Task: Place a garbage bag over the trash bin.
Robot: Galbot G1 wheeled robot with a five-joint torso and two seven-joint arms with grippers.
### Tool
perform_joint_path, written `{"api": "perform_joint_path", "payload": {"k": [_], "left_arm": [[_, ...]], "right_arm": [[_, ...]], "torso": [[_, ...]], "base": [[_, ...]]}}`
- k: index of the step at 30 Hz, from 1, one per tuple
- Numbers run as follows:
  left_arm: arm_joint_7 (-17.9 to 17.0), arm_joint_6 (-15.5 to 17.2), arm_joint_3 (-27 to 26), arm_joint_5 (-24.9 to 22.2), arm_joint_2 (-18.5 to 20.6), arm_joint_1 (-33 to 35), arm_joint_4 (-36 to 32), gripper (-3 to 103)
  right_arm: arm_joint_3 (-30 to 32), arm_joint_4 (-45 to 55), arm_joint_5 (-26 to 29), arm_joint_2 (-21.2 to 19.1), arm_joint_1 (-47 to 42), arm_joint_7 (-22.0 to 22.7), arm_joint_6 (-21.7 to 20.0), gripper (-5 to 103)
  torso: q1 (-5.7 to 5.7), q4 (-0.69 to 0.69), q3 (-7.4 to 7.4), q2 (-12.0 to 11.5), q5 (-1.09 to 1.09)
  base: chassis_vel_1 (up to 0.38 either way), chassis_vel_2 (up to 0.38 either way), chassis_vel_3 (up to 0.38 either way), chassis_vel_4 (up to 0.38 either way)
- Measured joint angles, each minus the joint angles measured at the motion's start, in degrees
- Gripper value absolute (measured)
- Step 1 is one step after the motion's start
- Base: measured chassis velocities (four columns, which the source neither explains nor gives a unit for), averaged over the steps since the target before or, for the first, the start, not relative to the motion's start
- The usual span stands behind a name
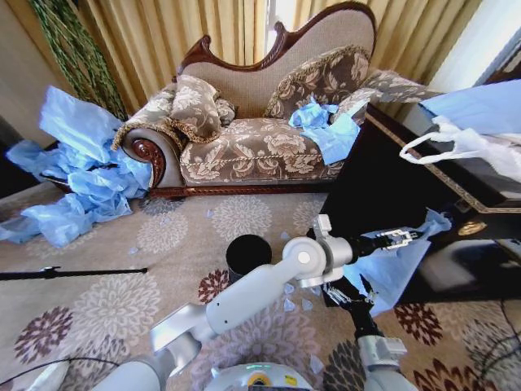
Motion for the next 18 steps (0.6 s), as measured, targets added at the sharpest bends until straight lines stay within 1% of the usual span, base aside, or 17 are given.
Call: {"api": "perform_joint_path", "payload": {"k": [1, 3, 7, 8, 9, 10, 13, 14, 15, 16, 17, 18], "left_arm": [[-0.01, 0.00, 0.06, 0.01, -0.01, 0.05, 0.01, 59], [-0.01, 0.00, 0.10, 0.02, -0.02, 0.09, 0.01, 59], [-0.01, 0.00, 0.33, 0.03, -0.19, 0.17, 0.06, 38], [-0.01, 0.00, 0.33, 0.03, -0.19, 0.17, 0.06, 38], [-0.01, 0.00, 0.35, 0.05, -0.37, 0.18, 0.15, 32], [-0.01, 0.00, 0.37, 0.08, -0.47, 0.19, 0.21, 32], [-0.01, 0.00, 0.44, 0.17, -0.64, 0.24, 0.22, 16], [-0.01, 0.00, 0.44, 0.17, -0.64, 0.24, 0.22, 16], [-0.01, -0.01, 0.49, 0.19, -0.63, 0.26, 0.05, 11], [-0.02, -0.03, 0.54, 0.20, -0.55, 0.27, -0.20, 11], [-0.03, -0.05, 0.56, 0.21, -0.39, 0.26, -0.46, 6], [-0.03, -0.05, 0.56, 0.21, -0.39, 0.26, -0.46, 6]], "right_arm": [[0.00, 0.00, 0.00, 0.00, 0.01, 0.00, 0.01, 100], [0.00, 0.00, 0.00, 0.01, 0.02, 0.00, 0.02, 100], [-0.10, 0.00, -0.03, 0.09, 0.04, 0.01, 0.13, 100], [-0.10, 0.00, -0.03, 0.09, 0.04, 0.01, 0.13, 100], [-0.12, -0.01, -0.04, 0.09, 0.05, 0.00, 0.14, 100], [-0.12, -0.02, -0.05, 0.08, 0.06, 0.01, 0.14, 100], [-0.13, -0.08, -0.08, 0.06, 0.06, 0.00, 0.15, 100], [-0.13, -0.08, -0.08, 0.06, 0.06, 0.00, 0.15, 100], [-0.14, -0.15, -0.13, 0.05, 0.06, 0.00, 0.16, 100], [-0.16, -0.20, -0.19, 0.06, 0.07, 0.01, 0.17, 100], [-0.20, -0.26, -0.28, 0.09, 0.10, 0.01, 0.18, 100], [-0.20, -0.26, -0.28, 0.09, 0.10, 0.01, 0.18, 100]], "torso": [[0.00, 0.00, 0.00, 0.00, 0.00], [0.00, 0.00, 0.00, 0.00, 0.00], [0.00, 0.00, 0.00, 0.00, 0.00], [0.00, 0.00, 0.00, 0.00, 0.00], [0.00, 0.00, 0.00, 0.00, 0.00], [0.00, 0.00, 0.00, 0.00, 0.00], [0.00, 0.00, 0.00, 0.00, 0.00], [0.00, 0.00, 0.00, 0.00, 0.00], [0.00, 0.00, 0.00, 0.00, 0.00], [0.00, 0.00, 0.00, 0.00, 0.00], [0.00, 0.00, 0.00, 0.00, 0.00], [0.00, 0.00, 0.00, 0.00, 0.00]], "base": [[0.000, 0.000, 0.000, 0.000], [0.000, 0.000, 0.000, 0.000], [0.000, 0.000, 0.000, 0.000], [0.000, 0.000, 0.000, 0.000], [0.000, 0.000, 0.000, 0.000], [0.000, 0.000, 0.000, 0.000], [0.000, 0.000, 0.000, 0.000], [0.000, 0.000, 0.000, 0.000], [0.000, 0.000, 0.000, 0.000], [0.000, 0.000, 0.000, 0.000], [0.000, 0.000, 0.000, 0.000], [0.000, 0.000, 0.000, 0.000]]}}
